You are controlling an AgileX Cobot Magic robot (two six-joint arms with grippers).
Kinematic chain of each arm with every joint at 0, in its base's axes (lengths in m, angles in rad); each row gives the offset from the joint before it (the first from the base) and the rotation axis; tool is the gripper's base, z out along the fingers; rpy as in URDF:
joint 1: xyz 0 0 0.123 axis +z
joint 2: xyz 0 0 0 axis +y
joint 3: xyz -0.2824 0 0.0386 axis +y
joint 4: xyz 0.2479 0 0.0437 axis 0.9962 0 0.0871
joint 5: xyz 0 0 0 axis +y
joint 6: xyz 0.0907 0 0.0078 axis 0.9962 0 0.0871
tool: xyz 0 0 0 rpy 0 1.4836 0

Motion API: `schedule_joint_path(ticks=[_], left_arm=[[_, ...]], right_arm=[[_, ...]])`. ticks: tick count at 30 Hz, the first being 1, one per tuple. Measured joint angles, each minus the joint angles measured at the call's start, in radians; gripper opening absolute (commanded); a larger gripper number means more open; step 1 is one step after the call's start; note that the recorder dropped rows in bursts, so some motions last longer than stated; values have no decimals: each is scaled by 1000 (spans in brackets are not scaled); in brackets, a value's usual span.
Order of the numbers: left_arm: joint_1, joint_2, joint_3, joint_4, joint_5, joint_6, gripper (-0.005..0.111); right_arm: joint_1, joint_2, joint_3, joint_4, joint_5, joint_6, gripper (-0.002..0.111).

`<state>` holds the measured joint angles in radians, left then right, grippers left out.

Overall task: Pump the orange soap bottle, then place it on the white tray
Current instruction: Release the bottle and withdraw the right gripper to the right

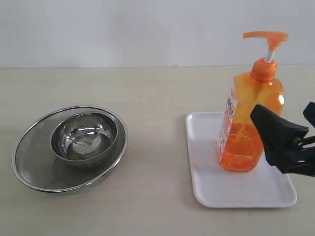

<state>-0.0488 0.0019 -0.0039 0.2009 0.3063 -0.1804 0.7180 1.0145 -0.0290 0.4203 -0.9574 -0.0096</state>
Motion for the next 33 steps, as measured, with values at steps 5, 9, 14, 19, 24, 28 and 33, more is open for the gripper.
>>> schedule_joint_path(ticks=[5, 9, 14, 19, 24, 28, 33], left_arm=[[0, 0, 0, 0, 0, 0, 5], [0, 0, 0, 0, 0, 0, 5], [0, 0, 0, 0, 0, 0, 5], [0, 0, 0, 0, 0, 0, 5], [0, 0, 0, 0, 0, 0, 5], [0, 0, 0, 0, 0, 0, 5], [0, 0, 0, 0, 0, 0, 5]], right_arm=[[0, -41, 0, -8, 151, 60, 2], [0, -45, 0, -8, 253, 178, 3], [0, -45, 0, -8, 280, 209, 3], [0, -45, 0, -8, 279, 220, 3], [0, -45, 0, -8, 284, 209, 3], [0, -45, 0, -8, 288, 156, 3], [-40, -133, 0, -19, 393, 66, 3]])
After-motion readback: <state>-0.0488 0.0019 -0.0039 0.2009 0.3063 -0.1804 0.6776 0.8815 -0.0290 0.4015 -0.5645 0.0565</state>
